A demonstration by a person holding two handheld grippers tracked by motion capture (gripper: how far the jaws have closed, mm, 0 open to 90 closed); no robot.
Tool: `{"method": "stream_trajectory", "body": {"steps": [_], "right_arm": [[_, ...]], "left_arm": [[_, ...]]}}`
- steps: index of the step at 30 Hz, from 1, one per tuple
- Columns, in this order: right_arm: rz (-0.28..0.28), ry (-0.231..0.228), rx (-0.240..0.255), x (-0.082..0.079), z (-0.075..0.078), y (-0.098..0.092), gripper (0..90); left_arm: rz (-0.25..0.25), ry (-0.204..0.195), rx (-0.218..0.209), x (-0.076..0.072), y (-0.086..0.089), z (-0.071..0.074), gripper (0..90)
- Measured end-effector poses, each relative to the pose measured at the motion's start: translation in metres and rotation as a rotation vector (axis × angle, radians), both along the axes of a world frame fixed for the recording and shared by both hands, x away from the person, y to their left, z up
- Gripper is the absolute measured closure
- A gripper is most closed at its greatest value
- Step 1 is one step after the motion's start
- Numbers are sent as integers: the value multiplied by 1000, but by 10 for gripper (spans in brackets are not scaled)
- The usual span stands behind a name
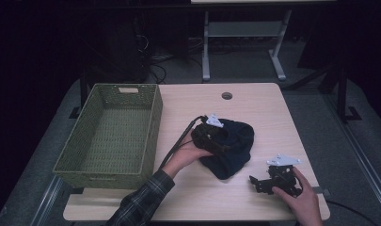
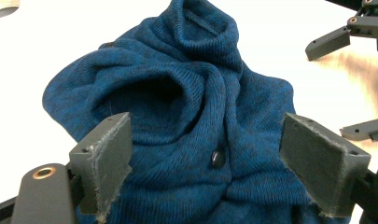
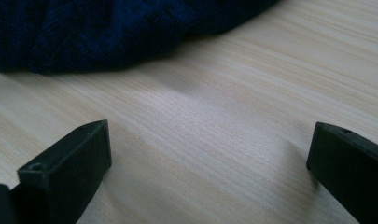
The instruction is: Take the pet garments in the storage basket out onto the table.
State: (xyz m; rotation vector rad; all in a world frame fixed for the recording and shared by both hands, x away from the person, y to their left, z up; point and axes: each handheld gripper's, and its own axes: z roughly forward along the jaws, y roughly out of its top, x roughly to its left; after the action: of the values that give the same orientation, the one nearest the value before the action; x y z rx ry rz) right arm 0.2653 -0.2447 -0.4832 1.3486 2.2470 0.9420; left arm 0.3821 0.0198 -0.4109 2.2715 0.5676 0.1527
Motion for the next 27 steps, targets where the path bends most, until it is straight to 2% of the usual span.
{"method": "stream_trajectory", "body": {"steps": [1,5,12,22,24,27], "right_arm": [[2,-1,-3,0,0,0,0],[3,-1,-5,0,0,0,0],[2,-1,-3,0,0,0,0],[6,-1,-5,0,0,0,0],[6,-1,-5,0,0,0,0],[6,-1,-6,0,0,-1,0]], "left_arm": [[11,-2,-11,-2,2,1,170],[11,-9,-4,-7,9,3,168],[22,-10,-21,-14,23,4,166],[50,-28,-34,-32,39,2,166],[49,-35,-25,-35,42,2,165],[75,-62,-35,-42,47,0,166]]}}
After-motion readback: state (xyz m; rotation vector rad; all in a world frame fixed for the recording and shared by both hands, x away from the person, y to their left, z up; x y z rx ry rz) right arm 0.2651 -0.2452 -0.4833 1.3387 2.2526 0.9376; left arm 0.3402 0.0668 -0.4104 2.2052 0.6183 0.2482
